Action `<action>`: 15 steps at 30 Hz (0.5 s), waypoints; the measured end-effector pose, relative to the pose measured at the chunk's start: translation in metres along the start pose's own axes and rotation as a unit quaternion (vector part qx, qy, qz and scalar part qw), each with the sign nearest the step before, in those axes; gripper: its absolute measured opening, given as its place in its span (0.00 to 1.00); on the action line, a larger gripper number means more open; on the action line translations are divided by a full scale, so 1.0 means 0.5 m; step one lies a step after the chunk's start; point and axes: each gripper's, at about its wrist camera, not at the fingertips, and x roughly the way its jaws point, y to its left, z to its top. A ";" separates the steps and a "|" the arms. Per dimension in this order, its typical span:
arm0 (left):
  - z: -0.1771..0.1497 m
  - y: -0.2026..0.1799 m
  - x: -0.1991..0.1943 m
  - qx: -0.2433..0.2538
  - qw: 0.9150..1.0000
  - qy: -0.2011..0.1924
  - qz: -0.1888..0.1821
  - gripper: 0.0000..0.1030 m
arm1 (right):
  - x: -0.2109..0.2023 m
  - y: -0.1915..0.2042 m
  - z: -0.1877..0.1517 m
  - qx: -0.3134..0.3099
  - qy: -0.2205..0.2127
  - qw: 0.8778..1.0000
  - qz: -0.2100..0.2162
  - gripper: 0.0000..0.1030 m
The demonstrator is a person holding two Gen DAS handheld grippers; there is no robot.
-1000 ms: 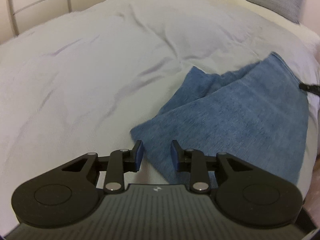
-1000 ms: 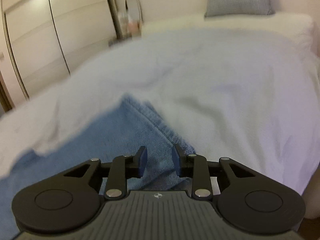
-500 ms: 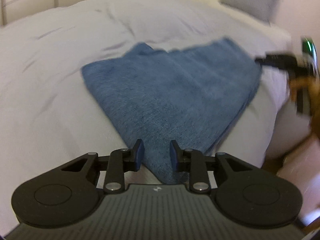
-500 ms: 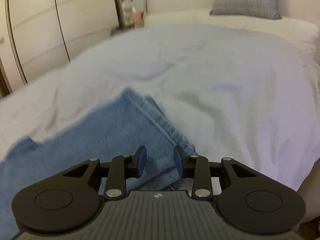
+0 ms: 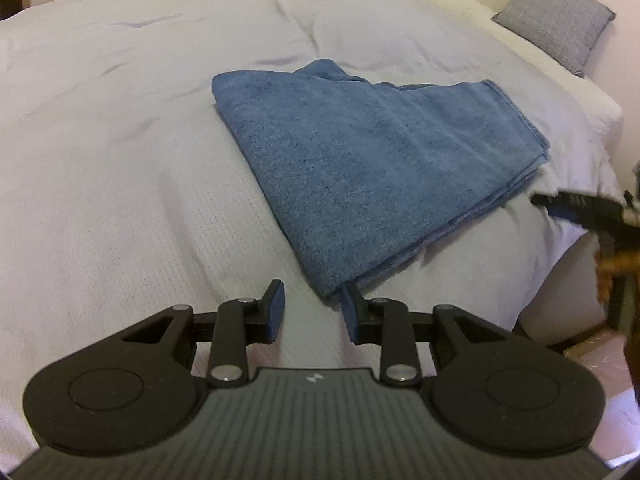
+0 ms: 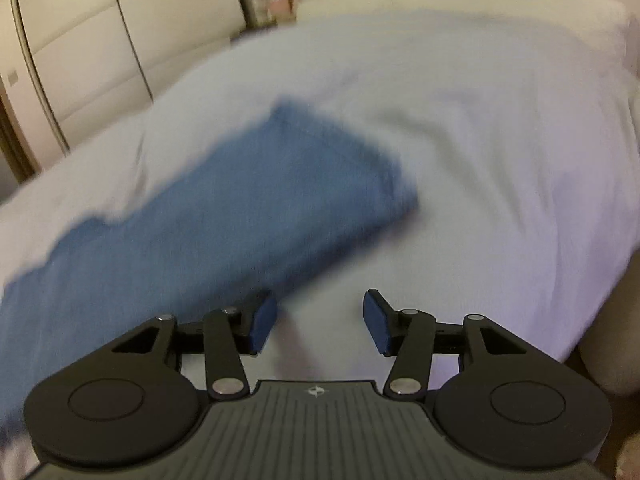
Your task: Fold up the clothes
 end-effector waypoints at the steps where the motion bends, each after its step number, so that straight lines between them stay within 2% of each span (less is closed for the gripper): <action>1: -0.002 -0.003 -0.007 -0.005 1.000 0.000 0.005 0.25 | -0.008 0.003 -0.016 0.001 0.004 1.000 -0.001 0.50; 6: -0.005 -0.005 -0.050 -0.022 0.999 0.001 0.030 0.25 | -0.089 0.027 -0.066 0.017 -0.016 0.999 0.041 0.50; 11: -0.012 0.003 -0.097 -0.024 0.999 -0.003 0.030 0.26 | -0.170 0.101 -0.102 -0.071 -0.037 0.995 0.062 0.50; 15: -0.011 0.013 -0.121 -0.013 0.999 0.000 0.045 0.27 | -0.213 0.162 -0.139 -0.150 -0.042 0.985 0.070 0.50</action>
